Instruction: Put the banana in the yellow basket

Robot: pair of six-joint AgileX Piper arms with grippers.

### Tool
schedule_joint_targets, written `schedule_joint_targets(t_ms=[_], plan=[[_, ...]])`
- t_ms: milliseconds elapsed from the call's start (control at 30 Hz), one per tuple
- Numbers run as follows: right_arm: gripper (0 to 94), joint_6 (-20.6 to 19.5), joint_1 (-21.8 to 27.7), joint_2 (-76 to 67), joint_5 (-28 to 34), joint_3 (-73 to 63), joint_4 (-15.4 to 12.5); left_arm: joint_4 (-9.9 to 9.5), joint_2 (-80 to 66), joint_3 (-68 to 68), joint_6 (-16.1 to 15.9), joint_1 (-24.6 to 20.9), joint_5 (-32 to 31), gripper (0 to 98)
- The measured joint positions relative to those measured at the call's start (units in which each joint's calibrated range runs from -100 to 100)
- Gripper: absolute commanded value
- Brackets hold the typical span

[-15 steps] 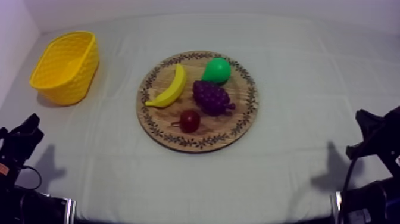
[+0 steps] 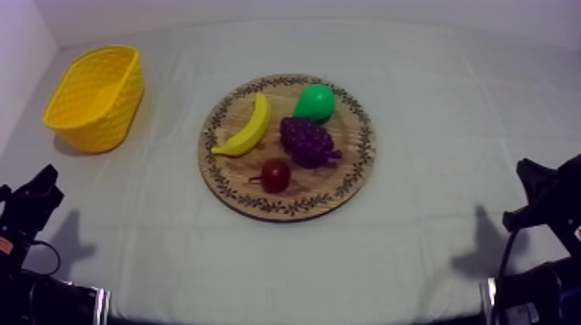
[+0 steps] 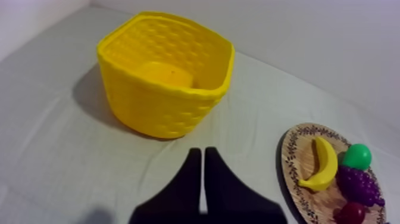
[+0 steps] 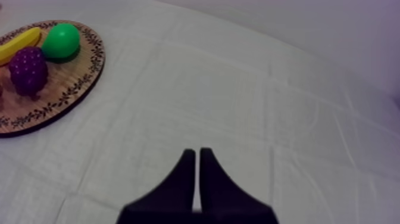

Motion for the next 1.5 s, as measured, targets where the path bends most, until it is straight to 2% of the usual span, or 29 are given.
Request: schedule_joint_targets(t_ms=[533, 833, 967, 1233, 1500], plan=[[0.6, 0.0, 0.0, 0.0, 0.0, 0.0, 0.0, -0.07, 0.0, 0.0, -0.2, 0.0, 0.0, 0.1], [0.6, 0.0, 0.0, 0.0, 0.0, 0.0, 0.0, -0.13, 0.0, -0.2, -5.3, -1.7, 0.3, 0.1], [0.6, 0.0, 0.0, 0.0, 0.0, 0.0, 0.0, 0.77, 0.0, -3.2, -7.1, -2.1, 2.6, 0.1], [0.6, 0.0, 0.0, 0.0, 0.0, 0.0, 0.0, 0.83, 5.3, -15.1, -9.0, 1.5, 5.8, 0.4], [0.6, 0.0, 0.0, 0.0, 0.0, 0.0, 0.0, -1.14, 19.1, -33.3, -9.4, 9.5, 10.0, 2.4]])
